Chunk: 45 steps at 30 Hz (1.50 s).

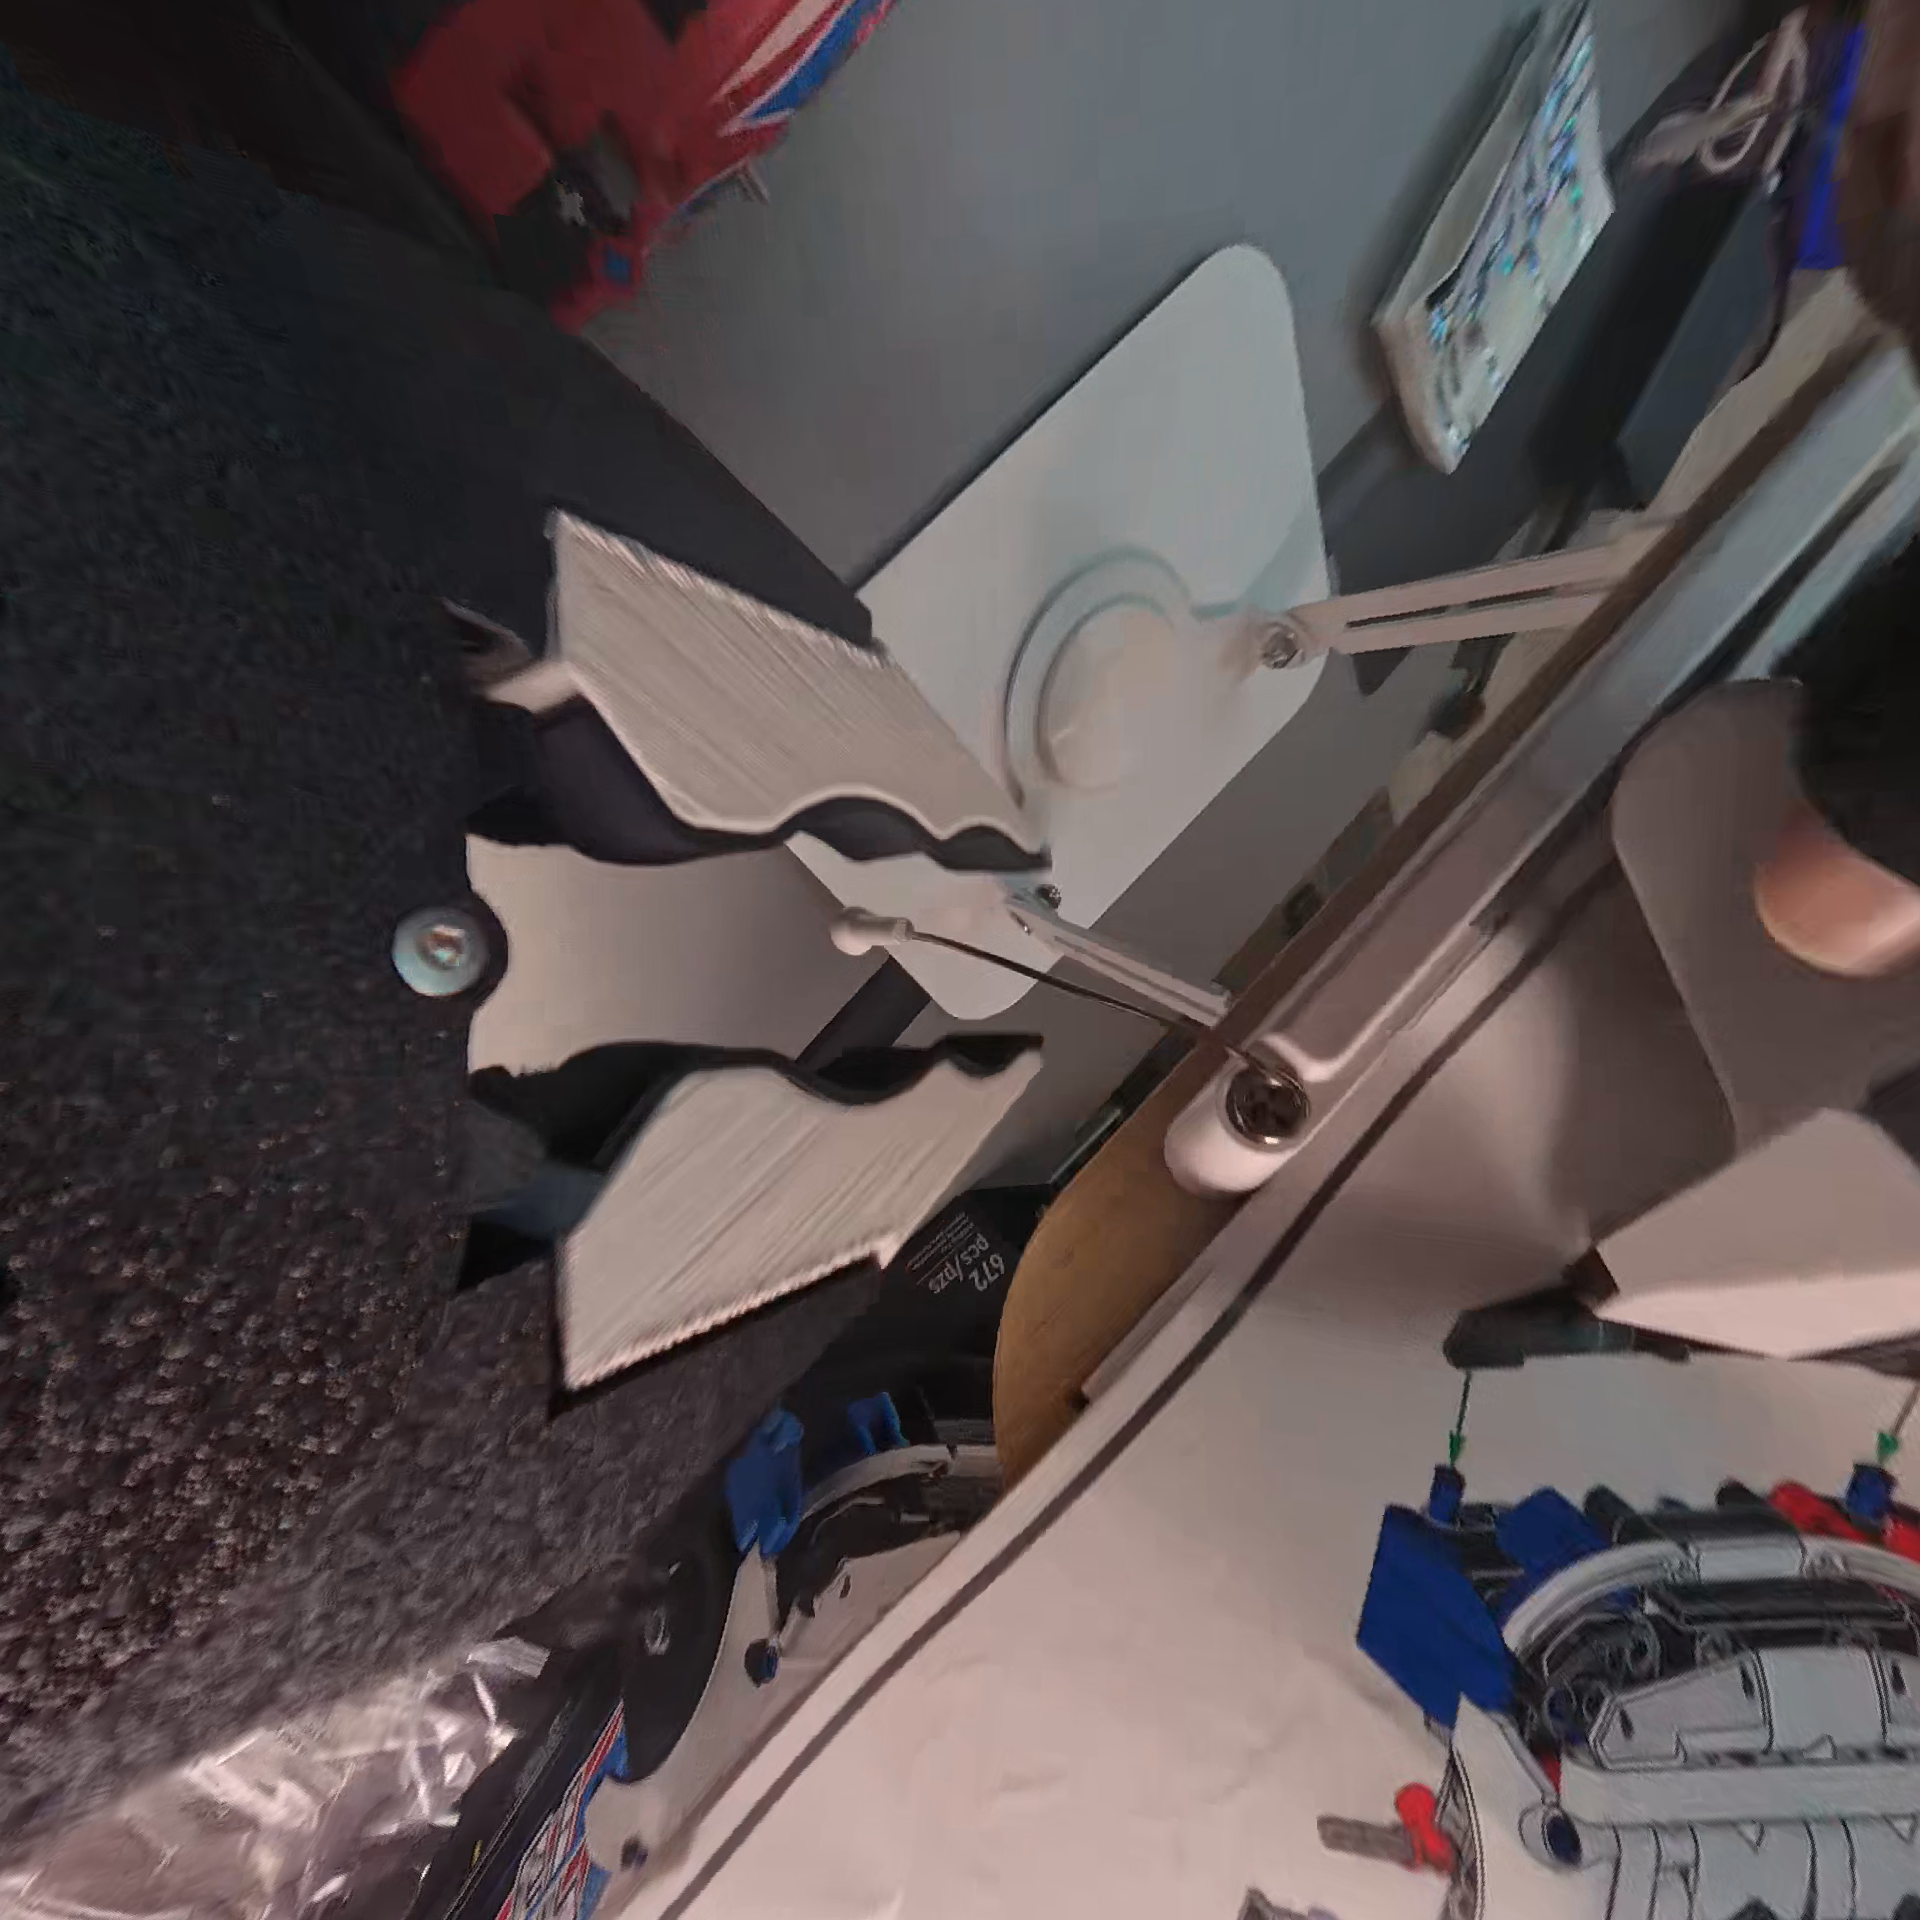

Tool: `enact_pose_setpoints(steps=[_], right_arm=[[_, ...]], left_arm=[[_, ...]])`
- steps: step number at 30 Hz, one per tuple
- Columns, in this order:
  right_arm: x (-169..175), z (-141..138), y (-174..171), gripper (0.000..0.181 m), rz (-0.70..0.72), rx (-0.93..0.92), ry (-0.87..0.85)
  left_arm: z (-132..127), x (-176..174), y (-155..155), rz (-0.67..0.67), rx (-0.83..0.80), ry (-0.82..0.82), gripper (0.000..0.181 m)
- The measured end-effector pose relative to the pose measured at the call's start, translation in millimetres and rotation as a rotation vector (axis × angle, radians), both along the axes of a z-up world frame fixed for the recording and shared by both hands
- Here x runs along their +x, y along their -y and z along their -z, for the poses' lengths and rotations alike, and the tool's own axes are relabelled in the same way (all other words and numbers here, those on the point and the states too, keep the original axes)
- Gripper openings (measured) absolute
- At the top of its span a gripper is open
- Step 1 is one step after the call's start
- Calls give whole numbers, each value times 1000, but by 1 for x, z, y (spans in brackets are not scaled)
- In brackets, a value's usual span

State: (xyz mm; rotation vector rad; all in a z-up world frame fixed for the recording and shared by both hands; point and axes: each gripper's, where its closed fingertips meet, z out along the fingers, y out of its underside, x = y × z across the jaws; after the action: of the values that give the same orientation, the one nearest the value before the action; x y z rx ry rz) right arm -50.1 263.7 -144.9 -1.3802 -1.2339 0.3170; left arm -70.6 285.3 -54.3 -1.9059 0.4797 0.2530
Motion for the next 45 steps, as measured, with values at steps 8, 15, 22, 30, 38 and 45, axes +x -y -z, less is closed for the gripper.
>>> enact_pose_setpoints(steps=[8,15,22,30,38,45], right_arm=[[40,-48,-19,3,181,463,345],[19,-84,-31,14,107,827,585],[32,-79,-20,62,133,433,246],[66,-76,35,49,20,-14,-174],[107,-80,97,35,-142,-207,-363],[134,-33,124,0,-147,-212,-186]], left_arm=[[5,1,3,41,-36,-70,0],[4,2,7,72,-20,-8,0],[9,3,13,97,4,-11,0],[-39,20,71,213,260,153,7],[-44,-4,193,251,420,352,61],[-6,-36,299,148,413,433,13]])
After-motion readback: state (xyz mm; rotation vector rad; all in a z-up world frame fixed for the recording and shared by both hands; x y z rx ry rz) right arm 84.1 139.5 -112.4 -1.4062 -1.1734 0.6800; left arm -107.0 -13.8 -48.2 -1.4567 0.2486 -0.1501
